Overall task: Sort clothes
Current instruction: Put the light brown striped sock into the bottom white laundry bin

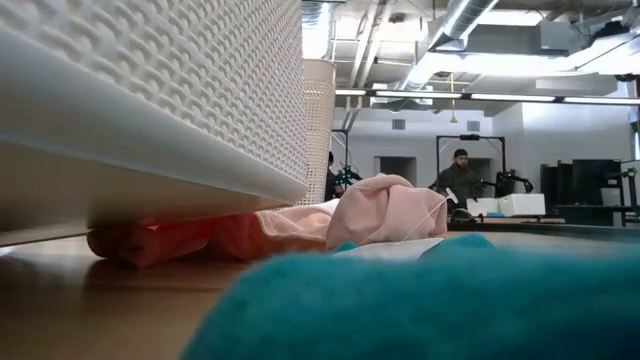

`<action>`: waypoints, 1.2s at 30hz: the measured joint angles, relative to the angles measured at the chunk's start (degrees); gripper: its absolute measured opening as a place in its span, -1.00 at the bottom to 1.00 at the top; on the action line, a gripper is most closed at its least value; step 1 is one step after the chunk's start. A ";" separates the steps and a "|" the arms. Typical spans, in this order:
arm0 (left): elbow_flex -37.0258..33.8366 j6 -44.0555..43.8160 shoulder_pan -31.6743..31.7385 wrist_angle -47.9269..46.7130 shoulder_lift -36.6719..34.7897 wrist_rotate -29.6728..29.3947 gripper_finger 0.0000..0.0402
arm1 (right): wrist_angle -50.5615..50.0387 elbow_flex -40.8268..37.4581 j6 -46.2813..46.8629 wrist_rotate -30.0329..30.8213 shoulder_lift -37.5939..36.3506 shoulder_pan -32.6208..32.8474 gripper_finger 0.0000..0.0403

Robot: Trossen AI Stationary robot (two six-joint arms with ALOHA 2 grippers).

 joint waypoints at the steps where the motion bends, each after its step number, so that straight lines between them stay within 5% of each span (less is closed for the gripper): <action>1: 0.02 1.36 0.18 1.32 0.00 -0.40 -0.14 | -0.02 0.77 -0.56 -0.14 0.54 0.02 -1.00; 17: 0.07 7.77 3.73 8.96 0.15 6.08 -0.13 | -1.49 17.03 -10.60 -5.28 13.44 -2.00 -1.00; 28: 0.07 9.92 3.86 10.48 0.71 10.50 0.06 | -6.43 26.12 -10.58 -7.34 20.43 -6.23 -1.00; 36: 0.07 10.23 4.40 12.25 2.38 -2.95 0.13 | -8.91 31.25 -11.29 -7.69 23.71 -6.87 -1.00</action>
